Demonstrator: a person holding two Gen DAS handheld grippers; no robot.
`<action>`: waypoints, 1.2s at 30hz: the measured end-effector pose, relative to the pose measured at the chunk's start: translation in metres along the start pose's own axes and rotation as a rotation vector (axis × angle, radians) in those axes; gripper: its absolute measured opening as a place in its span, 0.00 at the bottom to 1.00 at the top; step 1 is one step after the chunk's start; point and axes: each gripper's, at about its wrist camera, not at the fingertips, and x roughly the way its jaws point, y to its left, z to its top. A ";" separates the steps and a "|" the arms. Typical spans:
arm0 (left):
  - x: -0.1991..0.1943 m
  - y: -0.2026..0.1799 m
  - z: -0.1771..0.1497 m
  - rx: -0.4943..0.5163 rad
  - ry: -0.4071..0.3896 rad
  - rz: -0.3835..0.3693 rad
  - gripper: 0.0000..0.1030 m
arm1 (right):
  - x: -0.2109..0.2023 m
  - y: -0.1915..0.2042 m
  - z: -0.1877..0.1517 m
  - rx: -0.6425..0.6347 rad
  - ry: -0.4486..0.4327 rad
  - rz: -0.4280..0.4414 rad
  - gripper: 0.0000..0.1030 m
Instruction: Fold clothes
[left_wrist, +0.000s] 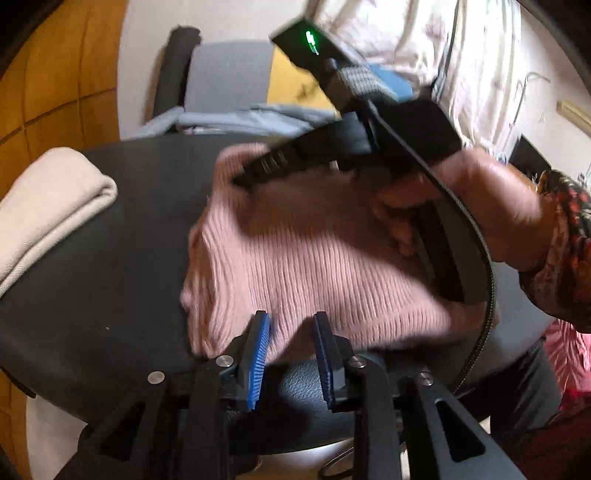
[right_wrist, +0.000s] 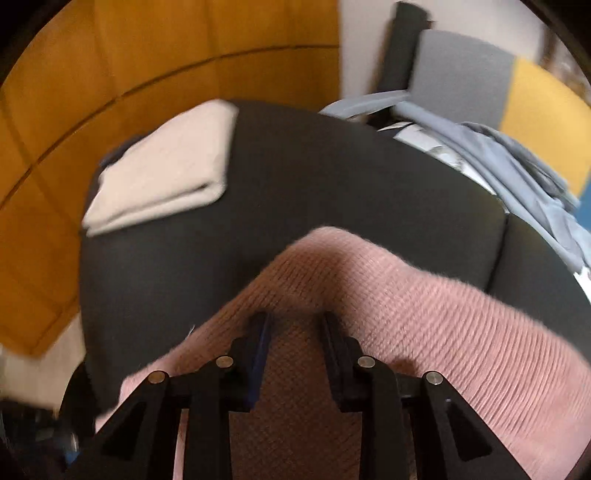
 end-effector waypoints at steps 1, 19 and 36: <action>0.000 0.001 0.000 0.004 0.002 -0.004 0.23 | 0.000 0.002 -0.002 0.011 -0.017 -0.015 0.27; 0.036 0.014 0.066 0.101 0.014 0.009 0.23 | -0.096 -0.044 -0.093 0.024 -0.085 -0.225 0.41; 0.069 0.123 0.109 -0.437 0.190 -0.323 0.79 | -0.144 -0.145 -0.192 0.853 -0.147 0.270 0.78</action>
